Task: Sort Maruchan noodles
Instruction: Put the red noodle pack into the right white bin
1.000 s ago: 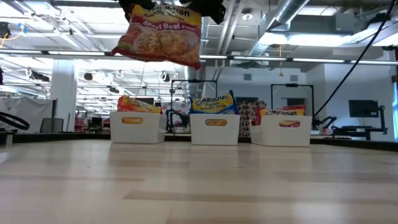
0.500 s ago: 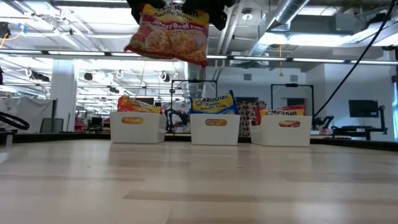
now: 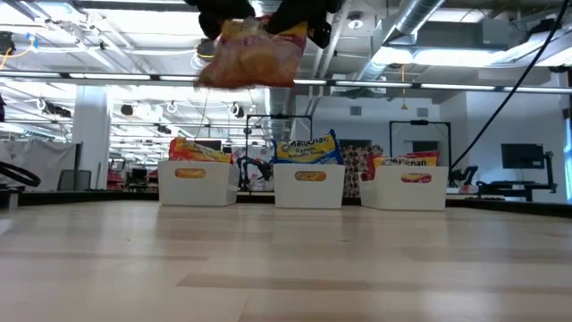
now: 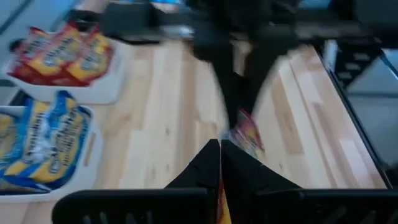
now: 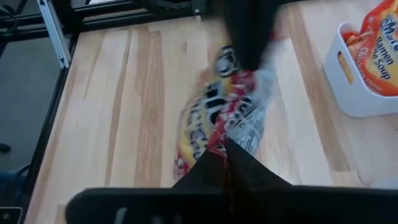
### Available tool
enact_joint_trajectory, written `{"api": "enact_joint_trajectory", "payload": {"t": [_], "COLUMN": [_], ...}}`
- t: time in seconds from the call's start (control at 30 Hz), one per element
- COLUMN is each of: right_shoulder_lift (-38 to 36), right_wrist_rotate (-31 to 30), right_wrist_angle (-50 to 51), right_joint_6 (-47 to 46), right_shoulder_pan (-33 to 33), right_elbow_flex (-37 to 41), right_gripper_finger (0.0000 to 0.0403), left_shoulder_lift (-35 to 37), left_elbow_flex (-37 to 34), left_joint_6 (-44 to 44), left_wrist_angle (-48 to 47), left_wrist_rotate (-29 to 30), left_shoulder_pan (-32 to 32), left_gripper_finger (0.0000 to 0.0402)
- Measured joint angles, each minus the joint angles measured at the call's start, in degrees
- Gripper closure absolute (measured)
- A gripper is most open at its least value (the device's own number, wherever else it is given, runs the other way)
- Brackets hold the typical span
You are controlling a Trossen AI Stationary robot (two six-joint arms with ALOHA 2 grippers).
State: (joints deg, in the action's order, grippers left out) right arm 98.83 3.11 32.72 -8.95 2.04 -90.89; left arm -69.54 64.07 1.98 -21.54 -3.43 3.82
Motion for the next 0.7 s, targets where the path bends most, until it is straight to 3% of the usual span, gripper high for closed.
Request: {"api": "enact_joint_trajectory", "payload": {"t": [0.2,0.37,0.57,0.7], "right_shoulder_lift": [0.0,0.0,-0.6,-2.2], "right_wrist_rotate": [-0.5,-0.7,-0.8,-0.8], "right_wrist_angle": [1.9,4.9,12.6,17.6], "right_joint_6": [-0.1,-0.2,3.4,6.3], "right_shoulder_pan": [-0.9,-2.8,-5.8,-9.3], "right_elbow_flex": [0.0,0.0,0.0,0.1], "right_gripper_finger": [0.0397,0.0397,0.0397,0.0397], "left_shoulder_lift": [0.0,0.0,0.0,0.2], "left_elbow_flex": [0.0,0.0,0.0,0.0], "left_joint_6": [1.6,2.3,5.8,7.7], "left_wrist_angle": [0.2,0.2,5.1,9.0], "left_wrist_rotate": [-1.2,-5.7,-2.7,-2.7], "left_shoulder_pan": [2.1,4.7,7.7,9.5], "left_gripper_finger": [0.0398,0.0366,0.0315,0.0304]}}
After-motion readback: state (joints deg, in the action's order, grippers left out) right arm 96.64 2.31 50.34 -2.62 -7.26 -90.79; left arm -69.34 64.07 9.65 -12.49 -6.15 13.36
